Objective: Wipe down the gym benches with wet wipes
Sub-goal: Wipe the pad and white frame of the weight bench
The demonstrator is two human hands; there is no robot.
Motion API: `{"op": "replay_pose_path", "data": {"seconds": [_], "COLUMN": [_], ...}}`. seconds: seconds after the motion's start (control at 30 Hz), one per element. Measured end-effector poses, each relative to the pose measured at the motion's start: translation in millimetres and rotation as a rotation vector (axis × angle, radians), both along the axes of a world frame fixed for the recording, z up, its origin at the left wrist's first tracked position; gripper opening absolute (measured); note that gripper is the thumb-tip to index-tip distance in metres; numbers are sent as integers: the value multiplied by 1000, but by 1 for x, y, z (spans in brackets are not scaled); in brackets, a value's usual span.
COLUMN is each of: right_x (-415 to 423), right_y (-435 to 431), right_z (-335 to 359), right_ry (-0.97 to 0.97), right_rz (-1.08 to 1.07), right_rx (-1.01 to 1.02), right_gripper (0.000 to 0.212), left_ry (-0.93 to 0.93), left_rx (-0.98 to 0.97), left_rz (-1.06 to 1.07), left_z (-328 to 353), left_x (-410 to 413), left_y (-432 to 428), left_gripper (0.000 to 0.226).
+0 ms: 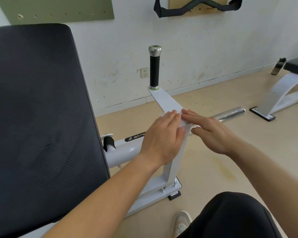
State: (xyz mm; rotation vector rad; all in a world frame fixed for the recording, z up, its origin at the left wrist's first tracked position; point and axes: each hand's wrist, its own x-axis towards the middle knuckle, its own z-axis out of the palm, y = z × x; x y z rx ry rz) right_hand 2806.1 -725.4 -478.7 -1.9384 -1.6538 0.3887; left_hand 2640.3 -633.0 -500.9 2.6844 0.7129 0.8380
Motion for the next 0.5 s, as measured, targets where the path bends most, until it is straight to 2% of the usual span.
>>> {"op": "replay_pose_path", "data": {"seconds": [0.13,0.23,0.4,0.5], "right_x": [6,9,6,4], "right_y": [-2,10,41,30], "right_z": [-3,0,10,5], "right_ry": [25,15,-90,-107], "right_rz": [31,50,47,68], "right_rx": [17,-5,-73,-42], "right_gripper": [57,63,71,69], "left_ry": [117,153,265,256], "left_rx": [108,86,12,29], "left_rz": [-16,-24,-40,-69], "left_z": [-17,-10,9,6], "left_x": [-2,1,5,-3], "left_y": [10,29,61,49], "left_gripper": [61,63,51,59]}}
